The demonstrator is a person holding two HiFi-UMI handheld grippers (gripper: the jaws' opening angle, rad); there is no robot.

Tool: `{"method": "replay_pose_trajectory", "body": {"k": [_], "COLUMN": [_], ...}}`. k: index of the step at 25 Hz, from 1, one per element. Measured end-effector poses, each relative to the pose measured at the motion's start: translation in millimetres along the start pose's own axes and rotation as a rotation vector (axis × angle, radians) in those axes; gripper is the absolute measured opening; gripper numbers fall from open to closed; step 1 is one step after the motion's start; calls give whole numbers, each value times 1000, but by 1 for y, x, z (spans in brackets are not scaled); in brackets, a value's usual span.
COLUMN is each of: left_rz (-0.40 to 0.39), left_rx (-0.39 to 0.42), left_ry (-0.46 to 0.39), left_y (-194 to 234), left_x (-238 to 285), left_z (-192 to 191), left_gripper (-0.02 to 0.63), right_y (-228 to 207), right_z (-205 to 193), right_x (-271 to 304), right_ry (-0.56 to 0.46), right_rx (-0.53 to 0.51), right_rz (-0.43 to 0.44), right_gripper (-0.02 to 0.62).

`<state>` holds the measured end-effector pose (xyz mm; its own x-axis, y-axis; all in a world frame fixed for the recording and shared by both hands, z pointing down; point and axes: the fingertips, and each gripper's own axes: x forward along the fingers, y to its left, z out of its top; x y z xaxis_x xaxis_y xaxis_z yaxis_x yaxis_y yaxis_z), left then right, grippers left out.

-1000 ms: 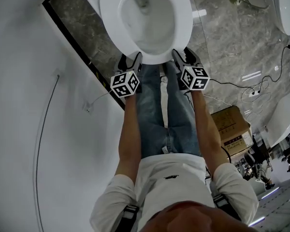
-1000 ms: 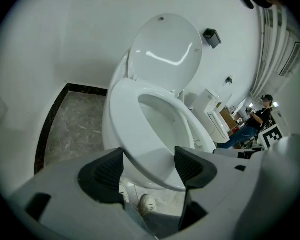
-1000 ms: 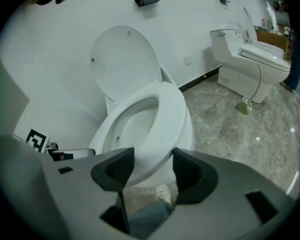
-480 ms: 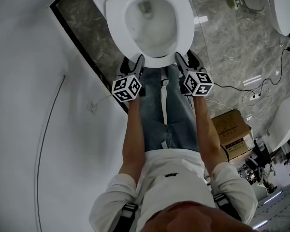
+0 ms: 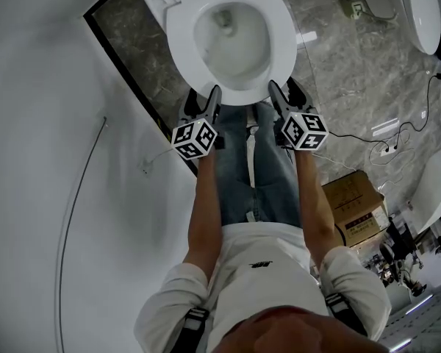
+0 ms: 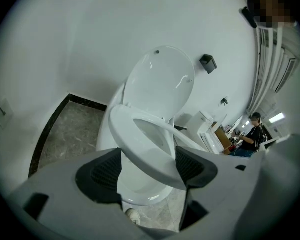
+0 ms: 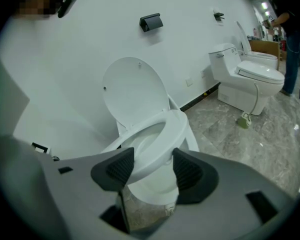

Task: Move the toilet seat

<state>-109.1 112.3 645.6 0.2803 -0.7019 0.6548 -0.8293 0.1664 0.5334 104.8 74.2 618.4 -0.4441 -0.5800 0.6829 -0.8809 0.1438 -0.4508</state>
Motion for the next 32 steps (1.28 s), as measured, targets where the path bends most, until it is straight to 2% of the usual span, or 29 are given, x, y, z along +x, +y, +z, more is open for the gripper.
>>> {"method": "replay_pose_trajectory", "body": {"k": [18, 23, 32], "left_rz": [-35, -29, -87], "left_rx": [-52, 111, 319], "left_ry": [-84, -105, -109], "left_y": [-17, -31, -70], "left_x": [-15, -25, -51], "left_z": [48, 65, 76], "left_gripper": [339, 339, 337], "right_y": [25, 30, 37], "right_z": [51, 65, 86], "right_x": [-13, -16, -18], "right_ry": [-83, -112, -124], "right_rx": [10, 34, 62], "right_rz": [-22, -9, 15], "right_gripper": [256, 256, 256]}}
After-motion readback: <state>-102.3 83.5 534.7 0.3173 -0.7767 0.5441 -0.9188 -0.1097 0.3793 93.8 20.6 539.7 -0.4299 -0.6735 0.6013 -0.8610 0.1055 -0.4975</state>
